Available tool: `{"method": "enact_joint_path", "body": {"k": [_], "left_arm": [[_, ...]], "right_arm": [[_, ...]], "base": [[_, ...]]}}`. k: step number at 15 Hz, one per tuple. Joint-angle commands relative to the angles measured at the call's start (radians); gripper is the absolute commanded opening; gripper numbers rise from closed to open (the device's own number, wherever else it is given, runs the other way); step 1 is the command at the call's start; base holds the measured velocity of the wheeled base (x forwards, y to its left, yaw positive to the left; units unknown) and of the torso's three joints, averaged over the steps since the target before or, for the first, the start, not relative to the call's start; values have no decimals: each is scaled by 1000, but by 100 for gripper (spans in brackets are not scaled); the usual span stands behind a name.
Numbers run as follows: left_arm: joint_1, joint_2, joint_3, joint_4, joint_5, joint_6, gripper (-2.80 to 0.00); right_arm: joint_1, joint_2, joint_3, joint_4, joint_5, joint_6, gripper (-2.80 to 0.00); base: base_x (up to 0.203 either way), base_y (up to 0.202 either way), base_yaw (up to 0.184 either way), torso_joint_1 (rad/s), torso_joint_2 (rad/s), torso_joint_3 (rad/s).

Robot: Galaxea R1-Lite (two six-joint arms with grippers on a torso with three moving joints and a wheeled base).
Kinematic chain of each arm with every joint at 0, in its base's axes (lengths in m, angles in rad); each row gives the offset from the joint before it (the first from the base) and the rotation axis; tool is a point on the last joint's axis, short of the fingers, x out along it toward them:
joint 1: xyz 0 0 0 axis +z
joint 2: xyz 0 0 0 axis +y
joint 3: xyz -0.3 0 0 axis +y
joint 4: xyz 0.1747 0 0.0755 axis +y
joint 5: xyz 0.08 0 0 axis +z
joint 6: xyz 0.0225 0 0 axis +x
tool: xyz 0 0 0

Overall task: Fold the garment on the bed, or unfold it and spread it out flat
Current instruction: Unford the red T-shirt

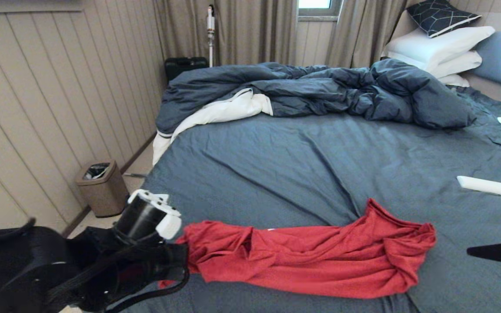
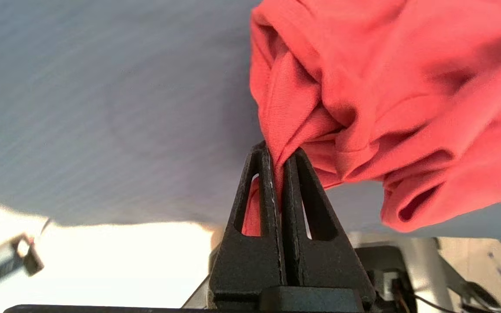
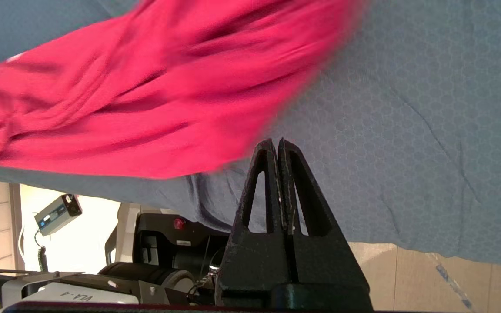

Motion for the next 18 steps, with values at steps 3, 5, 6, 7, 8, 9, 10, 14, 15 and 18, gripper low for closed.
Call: {"method": "enact_joint_path", "body": {"k": [3,5,6,7,8,9,10,14,15,18], "left_arm": [[135,-93,209,-129,-28,28,-280],[166,-104,281,-229,-47,61,-280],[167,-111,288,-247,-51,75,-280],[167,-114,286,-249,-51,82,-280],[167,-114,281,-249,-51,89,-280],[167,-114,277,-249,-51,95,0],[167,-116,273,-249,-52,95,0],[165,-192,284,-247,-52,119,0],[165,-227,286,-243,-51,123,0],[166,-318,289,-227,-50,126,0]], "right_arm": [[-2,11,8,1,4,-1,-280],[-2,13,8,1,2,-1,-280],[-2,12,8,1,3,-1,-280],[-2,11,8,1,2,-1,-280],[-3,10,8,1,2,-2,-280],[-5,10,8,1,2,-3,-280],[-5,10,7,1,2,-3,-280],[0,2,11,1,2,-1,-280],[1,1,11,1,2,-1,-280],[3,-1,9,1,4,-1,-280]], "base": [[0,0,0,0,0,0],[0,0,0,0,0,0],[0,0,0,0,0,0],[0,0,0,0,0,0],[0,0,0,0,0,0],[0,0,0,0,0,0],[0,0,0,0,0,0],[0,0,0,0,0,0],[0,0,0,0,0,0],[0,0,0,0,0,0]]}}
